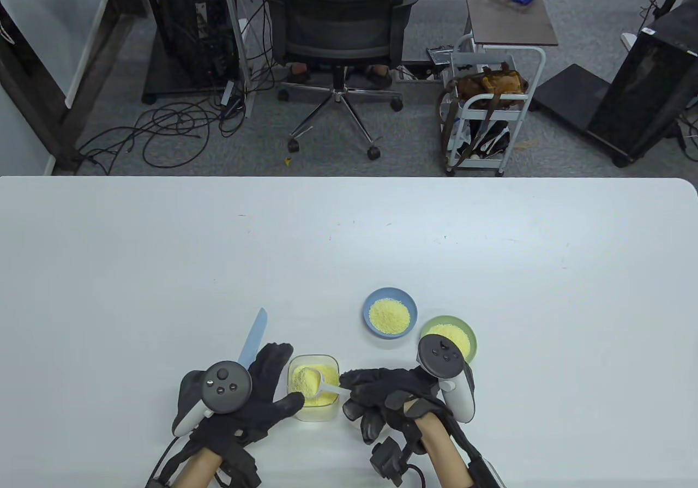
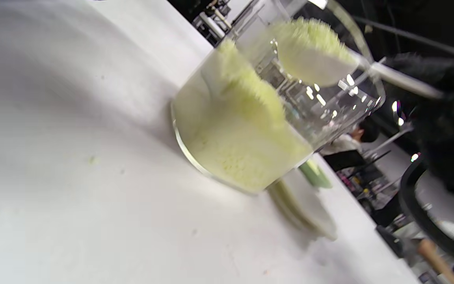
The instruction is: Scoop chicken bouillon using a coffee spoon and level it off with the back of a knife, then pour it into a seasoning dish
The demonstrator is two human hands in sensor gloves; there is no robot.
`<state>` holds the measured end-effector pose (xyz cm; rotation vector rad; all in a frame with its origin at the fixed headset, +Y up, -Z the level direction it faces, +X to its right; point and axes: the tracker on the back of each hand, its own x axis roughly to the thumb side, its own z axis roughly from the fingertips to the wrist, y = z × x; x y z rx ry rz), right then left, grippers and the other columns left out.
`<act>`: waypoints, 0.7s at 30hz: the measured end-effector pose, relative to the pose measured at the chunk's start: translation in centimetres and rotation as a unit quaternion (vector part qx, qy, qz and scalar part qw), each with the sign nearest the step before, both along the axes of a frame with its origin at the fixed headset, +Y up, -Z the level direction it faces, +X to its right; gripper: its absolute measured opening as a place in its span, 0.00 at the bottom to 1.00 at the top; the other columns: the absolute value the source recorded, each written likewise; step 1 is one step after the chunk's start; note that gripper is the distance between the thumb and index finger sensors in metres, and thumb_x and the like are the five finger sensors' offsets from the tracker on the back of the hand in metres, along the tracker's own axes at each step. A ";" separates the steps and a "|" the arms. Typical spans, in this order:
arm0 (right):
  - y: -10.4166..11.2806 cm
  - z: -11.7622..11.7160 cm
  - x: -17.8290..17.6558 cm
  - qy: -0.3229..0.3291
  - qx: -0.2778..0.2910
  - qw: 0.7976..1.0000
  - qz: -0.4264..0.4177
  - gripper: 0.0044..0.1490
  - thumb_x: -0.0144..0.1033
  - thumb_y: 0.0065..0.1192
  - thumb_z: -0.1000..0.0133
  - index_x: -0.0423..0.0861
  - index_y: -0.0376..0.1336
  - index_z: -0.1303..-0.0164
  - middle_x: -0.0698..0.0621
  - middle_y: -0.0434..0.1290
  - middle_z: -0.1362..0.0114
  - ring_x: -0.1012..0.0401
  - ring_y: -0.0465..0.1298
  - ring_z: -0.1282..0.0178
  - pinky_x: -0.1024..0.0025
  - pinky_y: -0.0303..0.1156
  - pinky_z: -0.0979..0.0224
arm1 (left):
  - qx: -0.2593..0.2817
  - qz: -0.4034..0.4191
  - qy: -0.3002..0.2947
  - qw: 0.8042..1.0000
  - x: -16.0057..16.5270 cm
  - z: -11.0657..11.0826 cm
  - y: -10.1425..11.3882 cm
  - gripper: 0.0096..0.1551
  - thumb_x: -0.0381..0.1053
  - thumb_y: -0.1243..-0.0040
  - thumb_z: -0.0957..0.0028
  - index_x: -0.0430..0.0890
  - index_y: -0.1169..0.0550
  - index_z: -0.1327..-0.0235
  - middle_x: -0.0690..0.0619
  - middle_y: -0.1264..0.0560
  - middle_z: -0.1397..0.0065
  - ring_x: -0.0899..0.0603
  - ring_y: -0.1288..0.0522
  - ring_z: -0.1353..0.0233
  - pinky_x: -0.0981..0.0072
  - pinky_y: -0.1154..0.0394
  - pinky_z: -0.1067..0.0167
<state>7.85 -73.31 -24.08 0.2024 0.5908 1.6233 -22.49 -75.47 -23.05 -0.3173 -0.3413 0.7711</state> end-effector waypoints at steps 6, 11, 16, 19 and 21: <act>0.2 0.4 1.3 -0.027 0.007 0.999 -0.022 0.27 0.24 0.60 0.54 0.25 0.64 0.48 0.30 0.78 0.66 0.73 0.82 0.88 0.66 0.84 0.76 | 0.025 -0.037 0.130 0.991 -3.8 -0.4 1.0 0.56 0.76 0.51 0.52 0.51 0.53 0.18 0.31 0.51 0.15 0.28 0.41 0.18 0.34 0.42 0.28; 0.6 0.8 1.7 -0.035 0.016 0.999 -0.031 0.27 0.24 0.60 0.54 0.25 0.64 0.48 0.30 0.78 0.66 0.73 0.82 0.88 0.67 0.84 0.76 | -0.002 -0.214 0.215 0.953 -5.0 -0.8 0.2 0.50 0.66 0.42 0.49 0.45 0.45 0.21 0.30 0.39 0.21 0.35 0.26 0.33 0.51 0.29 0.40; 0.6 0.9 1.7 -0.035 0.019 0.999 -0.034 0.27 0.24 0.60 0.54 0.25 0.64 0.48 0.30 0.78 0.66 0.73 0.82 0.88 0.67 0.84 0.76 | -0.065 -0.352 0.203 0.911 -4.8 -1.0 -0.6 0.48 0.65 0.38 0.52 0.42 0.39 0.25 0.35 0.31 0.29 0.42 0.23 0.41 0.57 0.28 0.44; 0.6 1.0 1.7 -0.033 0.019 0.999 -0.034 0.27 0.24 0.60 0.54 0.25 0.64 0.48 0.30 0.78 0.66 0.73 0.82 0.88 0.67 0.84 0.76 | -0.064 -0.364 0.196 0.908 -4.5 -1.1 -1.0 0.47 0.64 0.36 0.54 0.42 0.36 0.28 0.37 0.29 0.33 0.45 0.21 0.47 0.61 0.27 0.49; 0.6 1.0 1.6 -0.032 0.019 0.999 -0.034 0.27 0.24 0.60 0.54 0.25 0.64 0.48 0.30 0.78 0.66 0.73 0.82 0.88 0.67 0.84 0.76 | -0.062 -0.371 0.197 0.905 -4.1 -1.1 -1.3 0.47 0.63 0.35 0.55 0.42 0.37 0.28 0.37 0.30 0.34 0.47 0.21 0.50 0.64 0.26 0.52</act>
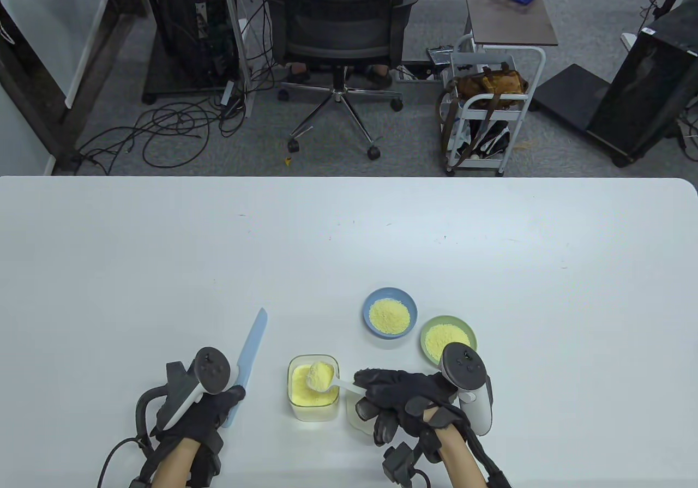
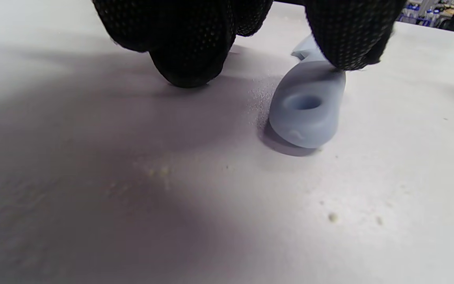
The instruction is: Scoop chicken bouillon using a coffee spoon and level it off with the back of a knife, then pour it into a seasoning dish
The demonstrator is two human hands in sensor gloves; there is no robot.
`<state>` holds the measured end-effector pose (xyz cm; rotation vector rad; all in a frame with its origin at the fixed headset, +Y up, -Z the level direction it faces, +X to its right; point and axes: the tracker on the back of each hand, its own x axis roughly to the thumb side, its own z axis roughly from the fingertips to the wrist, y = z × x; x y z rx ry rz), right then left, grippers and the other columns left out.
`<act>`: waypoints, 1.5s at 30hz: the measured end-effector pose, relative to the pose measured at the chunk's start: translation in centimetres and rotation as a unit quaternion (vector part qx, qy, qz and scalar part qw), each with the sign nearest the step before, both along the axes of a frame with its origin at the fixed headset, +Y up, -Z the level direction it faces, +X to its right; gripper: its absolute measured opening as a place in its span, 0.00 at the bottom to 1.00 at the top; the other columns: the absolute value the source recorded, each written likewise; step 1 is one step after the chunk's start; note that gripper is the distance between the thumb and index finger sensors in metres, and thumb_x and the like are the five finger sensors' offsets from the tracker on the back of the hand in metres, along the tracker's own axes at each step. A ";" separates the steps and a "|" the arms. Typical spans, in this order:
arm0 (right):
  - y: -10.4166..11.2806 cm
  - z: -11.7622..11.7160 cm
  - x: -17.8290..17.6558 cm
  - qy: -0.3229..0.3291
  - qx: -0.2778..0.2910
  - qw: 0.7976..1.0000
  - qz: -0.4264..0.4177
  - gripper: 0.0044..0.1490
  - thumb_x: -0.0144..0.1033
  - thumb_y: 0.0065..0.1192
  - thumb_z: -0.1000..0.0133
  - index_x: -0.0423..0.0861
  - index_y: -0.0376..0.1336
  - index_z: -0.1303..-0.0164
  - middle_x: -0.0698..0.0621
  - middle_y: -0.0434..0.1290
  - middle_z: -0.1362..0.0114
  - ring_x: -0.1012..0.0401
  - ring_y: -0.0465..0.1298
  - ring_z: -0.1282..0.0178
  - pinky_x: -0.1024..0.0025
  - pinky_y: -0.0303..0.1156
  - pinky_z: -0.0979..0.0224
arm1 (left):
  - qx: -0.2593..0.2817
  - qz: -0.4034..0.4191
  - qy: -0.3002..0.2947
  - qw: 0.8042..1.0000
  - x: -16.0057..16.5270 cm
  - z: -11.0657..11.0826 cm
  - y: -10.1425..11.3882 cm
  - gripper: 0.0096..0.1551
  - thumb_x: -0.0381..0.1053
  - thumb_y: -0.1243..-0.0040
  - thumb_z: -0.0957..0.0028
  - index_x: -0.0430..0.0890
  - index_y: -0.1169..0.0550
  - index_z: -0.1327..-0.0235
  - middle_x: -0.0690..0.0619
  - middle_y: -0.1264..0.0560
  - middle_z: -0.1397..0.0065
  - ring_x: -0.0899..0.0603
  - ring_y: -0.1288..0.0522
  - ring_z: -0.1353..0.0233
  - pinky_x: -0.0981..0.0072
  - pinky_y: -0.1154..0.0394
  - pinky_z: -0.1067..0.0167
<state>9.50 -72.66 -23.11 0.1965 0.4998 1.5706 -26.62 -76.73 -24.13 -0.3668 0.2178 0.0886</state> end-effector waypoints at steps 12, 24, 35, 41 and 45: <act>0.1 0.1 -0.1 -0.003 -0.005 1.000 -0.002 0.27 0.24 0.60 0.54 0.25 0.64 0.47 0.30 0.78 0.66 0.73 0.82 0.87 0.67 0.84 0.76 | 0.021 0.010 -0.040 0.999 1.6 -0.1 -0.2 0.32 0.59 0.31 0.56 0.43 0.23 0.44 0.43 0.19 0.55 0.52 0.16 0.67 0.69 0.22 0.67; 0.0 0.1 -0.4 -0.002 -0.008 1.000 0.005 0.27 0.24 0.60 0.53 0.25 0.63 0.47 0.30 0.78 0.65 0.73 0.82 0.87 0.67 0.84 0.75 | 0.020 0.175 -0.057 0.983 1.1 0.2 1.4 0.27 0.58 0.30 0.55 0.40 0.18 0.53 0.44 0.16 0.61 0.52 0.15 0.74 0.69 0.22 0.72; 0.1 0.2 -0.6 -0.006 -0.003 1.000 0.000 0.28 0.25 0.59 0.53 0.26 0.63 0.46 0.30 0.78 0.64 0.73 0.82 0.86 0.67 0.85 0.74 | -0.010 0.381 -0.219 0.898 4.1 2.4 4.9 0.27 0.58 0.29 0.54 0.39 0.18 0.53 0.43 0.16 0.61 0.50 0.15 0.73 0.68 0.22 0.71; 0.3 0.4 -0.8 -0.001 0.001 1.000 -0.002 0.28 0.25 0.59 0.52 0.26 0.63 0.46 0.30 0.78 0.64 0.74 0.82 0.86 0.67 0.85 0.74 | -0.037 0.374 -0.236 0.896 5.2 2.6 4.3 0.27 0.57 0.29 0.54 0.39 0.18 0.53 0.43 0.16 0.61 0.50 0.15 0.72 0.68 0.22 0.71; 0.3 0.5 -0.7 -0.003 0.003 1.000 0.000 0.28 0.24 0.59 0.53 0.25 0.63 0.47 0.30 0.78 0.64 0.74 0.82 0.86 0.67 0.85 0.75 | -0.031 0.354 -0.233 0.905 5.2 2.6 4.2 0.27 0.57 0.29 0.54 0.39 0.18 0.53 0.43 0.16 0.60 0.50 0.15 0.72 0.68 0.22 0.71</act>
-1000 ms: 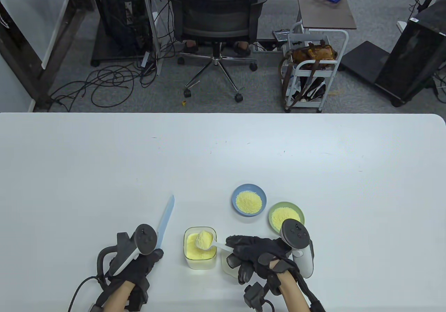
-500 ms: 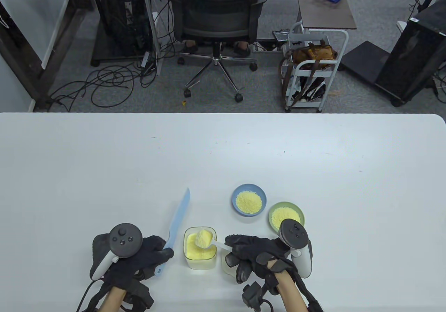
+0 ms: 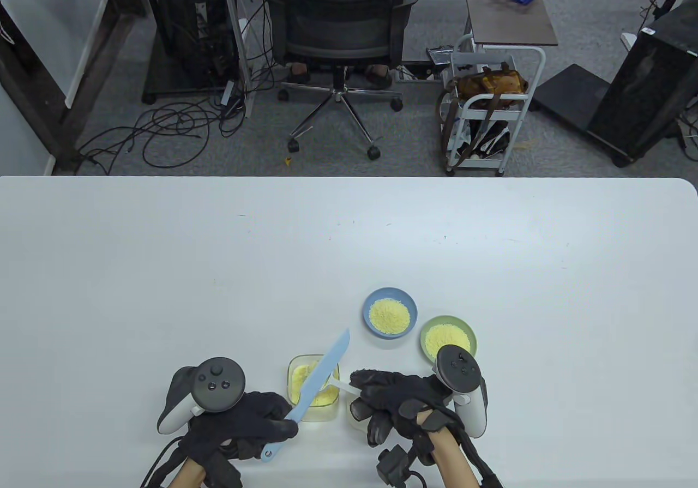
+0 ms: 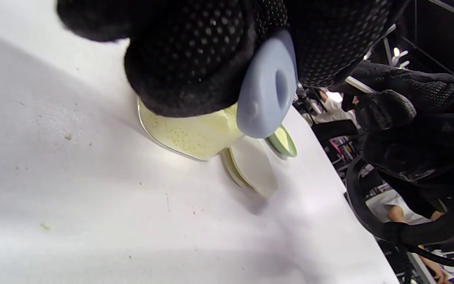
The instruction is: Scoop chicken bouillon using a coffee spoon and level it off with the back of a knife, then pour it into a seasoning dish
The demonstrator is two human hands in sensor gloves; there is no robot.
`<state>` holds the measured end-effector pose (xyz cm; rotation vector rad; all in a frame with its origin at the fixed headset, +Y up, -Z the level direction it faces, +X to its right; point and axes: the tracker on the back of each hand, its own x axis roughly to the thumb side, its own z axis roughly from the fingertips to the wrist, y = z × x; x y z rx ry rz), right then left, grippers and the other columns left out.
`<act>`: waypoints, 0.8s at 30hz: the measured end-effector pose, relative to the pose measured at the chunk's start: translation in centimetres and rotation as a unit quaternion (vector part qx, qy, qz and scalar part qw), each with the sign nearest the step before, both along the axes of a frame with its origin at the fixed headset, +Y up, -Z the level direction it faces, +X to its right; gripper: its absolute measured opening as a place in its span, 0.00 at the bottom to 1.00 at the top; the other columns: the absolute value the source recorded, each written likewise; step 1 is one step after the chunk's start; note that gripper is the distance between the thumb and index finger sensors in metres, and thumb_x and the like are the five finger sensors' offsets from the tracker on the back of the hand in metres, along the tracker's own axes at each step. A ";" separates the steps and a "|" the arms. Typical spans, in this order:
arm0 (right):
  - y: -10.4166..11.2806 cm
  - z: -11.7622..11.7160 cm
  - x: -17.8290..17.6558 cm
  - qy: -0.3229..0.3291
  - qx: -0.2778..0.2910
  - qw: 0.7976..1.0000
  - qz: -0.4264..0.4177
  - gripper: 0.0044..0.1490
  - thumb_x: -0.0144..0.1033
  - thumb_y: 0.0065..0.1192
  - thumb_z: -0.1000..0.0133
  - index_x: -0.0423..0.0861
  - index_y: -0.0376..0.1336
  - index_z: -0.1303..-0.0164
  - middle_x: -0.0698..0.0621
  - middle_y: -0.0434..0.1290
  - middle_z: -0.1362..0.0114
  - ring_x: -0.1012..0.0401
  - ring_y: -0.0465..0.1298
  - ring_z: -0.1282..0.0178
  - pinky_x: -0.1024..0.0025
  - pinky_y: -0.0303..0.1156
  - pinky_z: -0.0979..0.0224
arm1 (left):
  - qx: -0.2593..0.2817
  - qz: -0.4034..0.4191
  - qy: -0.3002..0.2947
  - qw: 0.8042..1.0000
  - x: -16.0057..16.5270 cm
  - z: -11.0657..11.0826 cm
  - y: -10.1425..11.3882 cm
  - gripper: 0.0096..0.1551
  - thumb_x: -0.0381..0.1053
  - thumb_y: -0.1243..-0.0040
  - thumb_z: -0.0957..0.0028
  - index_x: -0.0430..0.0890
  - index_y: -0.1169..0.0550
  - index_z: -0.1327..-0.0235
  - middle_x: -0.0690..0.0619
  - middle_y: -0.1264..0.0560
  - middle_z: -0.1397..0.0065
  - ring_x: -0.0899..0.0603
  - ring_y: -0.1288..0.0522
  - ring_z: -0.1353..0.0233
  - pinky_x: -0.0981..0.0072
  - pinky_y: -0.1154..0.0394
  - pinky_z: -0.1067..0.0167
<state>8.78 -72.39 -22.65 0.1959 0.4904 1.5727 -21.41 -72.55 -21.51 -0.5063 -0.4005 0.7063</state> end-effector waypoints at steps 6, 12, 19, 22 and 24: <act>0.1 0.1 0.6 -0.010 0.000 1.000 -0.005 0.28 0.24 0.60 0.53 0.25 0.63 0.47 0.30 0.78 0.65 0.74 0.82 0.86 0.67 0.85 0.75 | -0.001 -0.014 0.018 1.000 -0.6 -0.4 -0.2 0.27 0.58 0.29 0.55 0.39 0.18 0.53 0.43 0.16 0.60 0.50 0.15 0.72 0.68 0.22 0.71; 0.2 0.3 1.0 -0.018 0.001 1.000 -0.010 0.28 0.24 0.60 0.53 0.25 0.63 0.47 0.30 0.78 0.65 0.73 0.82 0.87 0.67 0.85 0.76 | -0.021 0.005 0.026 0.999 -1.3 -0.8 -0.5 0.26 0.57 0.29 0.54 0.40 0.18 0.53 0.43 0.16 0.60 0.50 0.15 0.72 0.68 0.22 0.71; 0.3 0.5 1.3 -0.019 0.004 1.000 -0.023 0.28 0.24 0.60 0.53 0.25 0.63 0.47 0.30 0.78 0.65 0.74 0.82 0.87 0.67 0.85 0.76 | -0.016 0.037 0.066 0.997 -3.0 -1.2 0.0 0.27 0.57 0.29 0.54 0.40 0.18 0.52 0.43 0.16 0.60 0.50 0.15 0.72 0.68 0.22 0.70; 0.4 0.5 1.4 -0.020 0.006 0.999 -0.026 0.28 0.24 0.60 0.53 0.25 0.63 0.47 0.30 0.78 0.65 0.74 0.82 0.87 0.67 0.85 0.76 | -0.002 0.014 0.128 0.992 -4.2 -1.6 -0.4 0.26 0.57 0.30 0.53 0.40 0.18 0.51 0.43 0.16 0.59 0.50 0.15 0.71 0.68 0.22 0.70; 0.4 0.5 1.4 -0.020 0.007 0.999 -0.028 0.28 0.24 0.60 0.53 0.25 0.63 0.47 0.30 0.78 0.65 0.74 0.82 0.87 0.67 0.85 0.76 | 0.003 -0.023 0.173 0.985 -5.0 -1.9 -1.2 0.26 0.56 0.31 0.54 0.40 0.19 0.51 0.43 0.15 0.59 0.50 0.14 0.71 0.68 0.21 0.70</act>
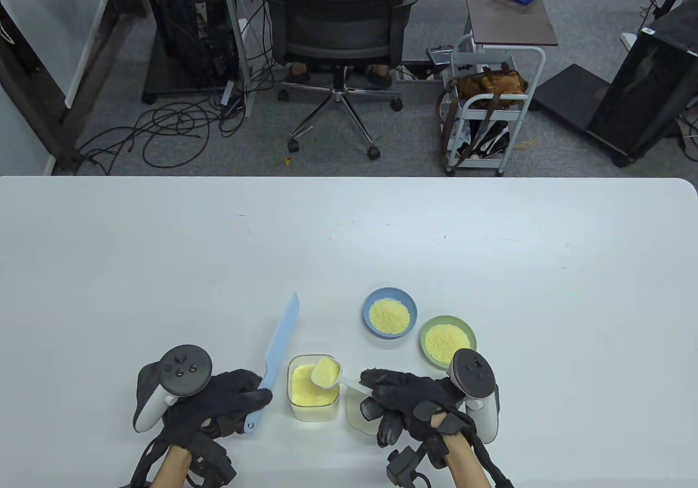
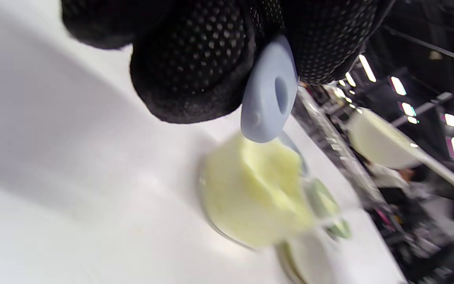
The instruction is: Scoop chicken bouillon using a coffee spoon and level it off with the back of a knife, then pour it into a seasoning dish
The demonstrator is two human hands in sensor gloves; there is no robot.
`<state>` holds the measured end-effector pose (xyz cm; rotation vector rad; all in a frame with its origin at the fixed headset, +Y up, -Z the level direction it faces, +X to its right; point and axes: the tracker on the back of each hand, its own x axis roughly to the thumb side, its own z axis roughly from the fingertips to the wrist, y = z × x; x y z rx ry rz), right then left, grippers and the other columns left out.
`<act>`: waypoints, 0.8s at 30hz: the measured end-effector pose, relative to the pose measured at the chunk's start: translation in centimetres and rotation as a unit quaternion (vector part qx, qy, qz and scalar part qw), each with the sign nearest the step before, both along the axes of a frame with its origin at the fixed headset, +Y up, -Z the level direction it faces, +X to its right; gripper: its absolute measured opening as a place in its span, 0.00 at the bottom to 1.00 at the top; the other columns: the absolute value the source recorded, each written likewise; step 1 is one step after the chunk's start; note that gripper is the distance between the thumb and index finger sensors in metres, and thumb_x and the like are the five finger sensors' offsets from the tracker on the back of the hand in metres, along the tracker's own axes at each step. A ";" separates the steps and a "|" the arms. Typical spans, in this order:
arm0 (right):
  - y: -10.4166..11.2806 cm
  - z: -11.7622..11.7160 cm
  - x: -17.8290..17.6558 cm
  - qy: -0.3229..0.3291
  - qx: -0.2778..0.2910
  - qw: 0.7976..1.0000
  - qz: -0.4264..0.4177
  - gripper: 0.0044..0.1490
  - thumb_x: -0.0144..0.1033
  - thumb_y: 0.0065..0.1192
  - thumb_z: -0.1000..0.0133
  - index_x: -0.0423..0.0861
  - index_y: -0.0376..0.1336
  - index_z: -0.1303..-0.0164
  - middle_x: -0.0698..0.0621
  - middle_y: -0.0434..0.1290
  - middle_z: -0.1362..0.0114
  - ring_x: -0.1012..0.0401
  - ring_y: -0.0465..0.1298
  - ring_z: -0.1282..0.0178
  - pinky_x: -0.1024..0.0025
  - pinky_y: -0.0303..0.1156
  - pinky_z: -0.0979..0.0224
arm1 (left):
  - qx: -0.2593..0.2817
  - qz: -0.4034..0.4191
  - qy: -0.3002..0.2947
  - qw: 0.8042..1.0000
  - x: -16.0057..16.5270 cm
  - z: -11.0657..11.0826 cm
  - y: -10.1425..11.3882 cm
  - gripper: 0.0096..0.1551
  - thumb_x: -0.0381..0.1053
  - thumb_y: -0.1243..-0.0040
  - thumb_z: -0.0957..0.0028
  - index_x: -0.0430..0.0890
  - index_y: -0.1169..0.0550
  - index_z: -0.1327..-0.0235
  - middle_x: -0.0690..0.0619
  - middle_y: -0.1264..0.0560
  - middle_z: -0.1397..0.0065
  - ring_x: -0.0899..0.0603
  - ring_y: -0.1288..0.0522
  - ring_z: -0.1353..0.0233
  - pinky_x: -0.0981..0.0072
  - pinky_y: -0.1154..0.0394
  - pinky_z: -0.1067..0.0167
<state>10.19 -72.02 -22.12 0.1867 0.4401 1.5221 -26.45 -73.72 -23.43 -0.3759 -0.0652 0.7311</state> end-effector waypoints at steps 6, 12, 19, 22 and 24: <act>0.0 0.1 0.0 0.002 0.000 1.000 -0.008 0.28 0.24 0.60 0.53 0.25 0.63 0.47 0.30 0.78 0.65 0.73 0.82 0.87 0.67 0.84 0.75 | -0.059 -0.104 0.057 0.991 -1.0 -1.0 -2.8 0.27 0.56 0.30 0.56 0.40 0.18 0.52 0.44 0.15 0.59 0.50 0.14 0.72 0.68 0.22 0.71; 0.2 0.3 0.0 0.008 0.008 1.000 -0.016 0.28 0.25 0.60 0.53 0.25 0.63 0.47 0.30 0.78 0.65 0.74 0.82 0.87 0.67 0.84 0.75 | -0.092 -0.146 0.070 0.983 -1.4 -1.4 -4.1 0.25 0.58 0.27 0.61 0.43 0.18 0.58 0.46 0.16 0.64 0.51 0.16 0.74 0.69 0.23 0.72; 0.2 0.2 0.0 0.010 0.009 1.000 -0.020 0.28 0.25 0.60 0.53 0.25 0.63 0.47 0.30 0.78 0.65 0.73 0.82 0.87 0.67 0.84 0.75 | -0.046 -0.248 0.066 0.965 -0.8 -1.1 -3.5 0.25 0.62 0.28 0.68 0.47 0.17 0.65 0.49 0.16 0.68 0.53 0.17 0.77 0.69 0.23 0.74; 0.2 0.3 0.2 0.008 0.010 1.000 -0.025 0.28 0.24 0.60 0.53 0.25 0.63 0.47 0.30 0.78 0.65 0.73 0.82 0.87 0.67 0.84 0.75 | -0.022 -0.243 0.066 0.967 -0.6 -0.9 -3.0 0.30 0.64 0.30 0.66 0.45 0.18 0.58 0.47 0.16 0.62 0.51 0.16 0.72 0.68 0.22 0.70; 0.2 0.3 0.5 0.002 0.011 0.999 -0.031 0.28 0.24 0.60 0.53 0.25 0.63 0.47 0.30 0.78 0.64 0.73 0.82 0.86 0.67 0.84 0.75 | 0.013 -0.220 0.077 0.972 -0.5 -0.6 -2.3 0.36 0.66 0.34 0.63 0.43 0.20 0.49 0.44 0.16 0.54 0.48 0.14 0.64 0.65 0.21 0.64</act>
